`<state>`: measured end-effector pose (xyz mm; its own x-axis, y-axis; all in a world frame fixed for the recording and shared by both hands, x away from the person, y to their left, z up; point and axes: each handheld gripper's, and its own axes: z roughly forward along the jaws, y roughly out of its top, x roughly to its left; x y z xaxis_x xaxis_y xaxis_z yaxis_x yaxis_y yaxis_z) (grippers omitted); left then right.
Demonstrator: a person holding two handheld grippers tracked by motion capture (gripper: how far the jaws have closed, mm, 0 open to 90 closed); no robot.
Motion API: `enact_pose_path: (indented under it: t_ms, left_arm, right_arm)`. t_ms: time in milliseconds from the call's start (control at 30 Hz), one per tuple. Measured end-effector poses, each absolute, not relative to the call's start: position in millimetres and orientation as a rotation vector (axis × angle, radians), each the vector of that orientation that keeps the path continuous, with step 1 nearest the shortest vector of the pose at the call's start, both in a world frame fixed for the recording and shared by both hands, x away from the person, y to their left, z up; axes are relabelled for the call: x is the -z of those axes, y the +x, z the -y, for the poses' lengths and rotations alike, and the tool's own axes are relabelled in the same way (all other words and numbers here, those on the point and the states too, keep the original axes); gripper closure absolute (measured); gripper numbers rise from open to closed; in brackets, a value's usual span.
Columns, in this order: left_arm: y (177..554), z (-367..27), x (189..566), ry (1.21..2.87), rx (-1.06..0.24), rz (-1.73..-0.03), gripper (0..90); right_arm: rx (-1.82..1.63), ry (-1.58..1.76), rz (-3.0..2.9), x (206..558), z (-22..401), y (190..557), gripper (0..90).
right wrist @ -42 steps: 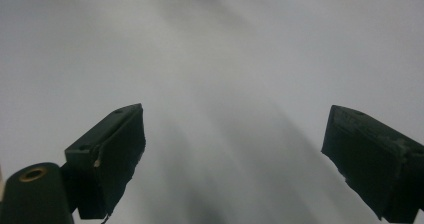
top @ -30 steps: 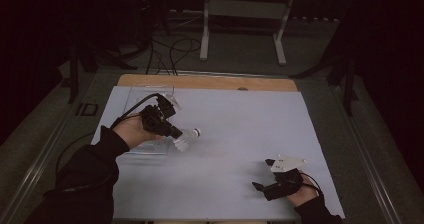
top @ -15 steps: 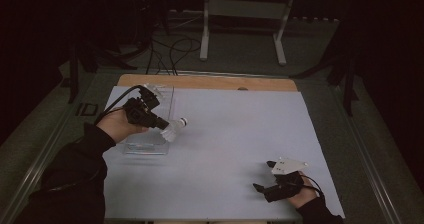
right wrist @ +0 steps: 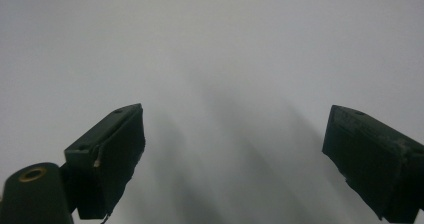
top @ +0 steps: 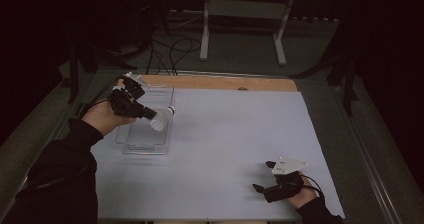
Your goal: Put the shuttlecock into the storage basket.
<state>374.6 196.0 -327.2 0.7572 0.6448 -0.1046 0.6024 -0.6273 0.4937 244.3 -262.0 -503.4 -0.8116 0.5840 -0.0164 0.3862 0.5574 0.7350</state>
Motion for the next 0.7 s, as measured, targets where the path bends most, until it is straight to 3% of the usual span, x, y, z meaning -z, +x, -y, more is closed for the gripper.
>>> enact_pose_path:
  t_ms: [700]
  left_arm:
    - [392,-208,335,2.368,-0.212,-1.09,90.0]
  right_arm:
    - [-1.101,0.809,-2.537,503,262,244,9.7]
